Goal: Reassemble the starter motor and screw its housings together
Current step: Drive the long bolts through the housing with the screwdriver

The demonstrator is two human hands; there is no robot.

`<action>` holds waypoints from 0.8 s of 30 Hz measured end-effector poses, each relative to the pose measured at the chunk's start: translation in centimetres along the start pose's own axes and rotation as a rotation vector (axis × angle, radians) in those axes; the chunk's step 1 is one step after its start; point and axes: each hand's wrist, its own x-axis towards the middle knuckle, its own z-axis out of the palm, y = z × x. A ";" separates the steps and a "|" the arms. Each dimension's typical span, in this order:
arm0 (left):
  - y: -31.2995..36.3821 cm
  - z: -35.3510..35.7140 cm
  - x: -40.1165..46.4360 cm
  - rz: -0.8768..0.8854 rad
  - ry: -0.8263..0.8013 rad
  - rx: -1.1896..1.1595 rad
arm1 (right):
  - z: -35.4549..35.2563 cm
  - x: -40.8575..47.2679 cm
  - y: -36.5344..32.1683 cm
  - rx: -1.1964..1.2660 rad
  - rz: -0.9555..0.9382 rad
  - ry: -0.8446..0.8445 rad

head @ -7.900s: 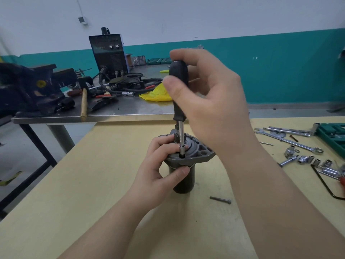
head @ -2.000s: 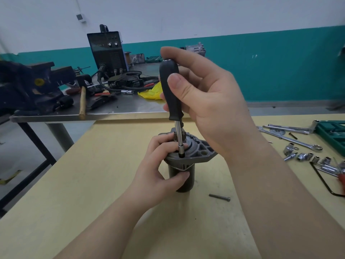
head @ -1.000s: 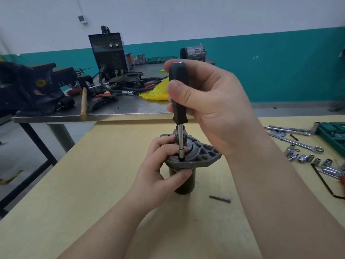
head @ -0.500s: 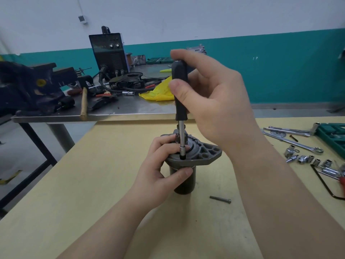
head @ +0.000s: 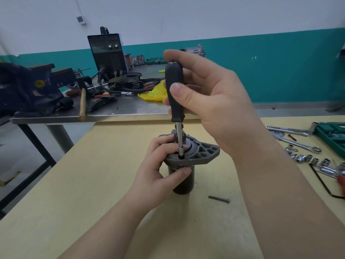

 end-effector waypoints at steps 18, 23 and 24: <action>0.3 0.0 -0.2 -0.018 -0.007 -0.011 | 1.7 -0.1 0.1 -0.359 -0.120 0.190; 0.2 0.1 -0.2 -0.011 -0.010 -0.013 | 1.4 -0.2 0.0 -0.486 -0.223 0.200; 0.2 0.1 -0.3 -0.010 -0.010 -0.010 | 1.4 -0.3 0.0 -0.506 -0.234 0.207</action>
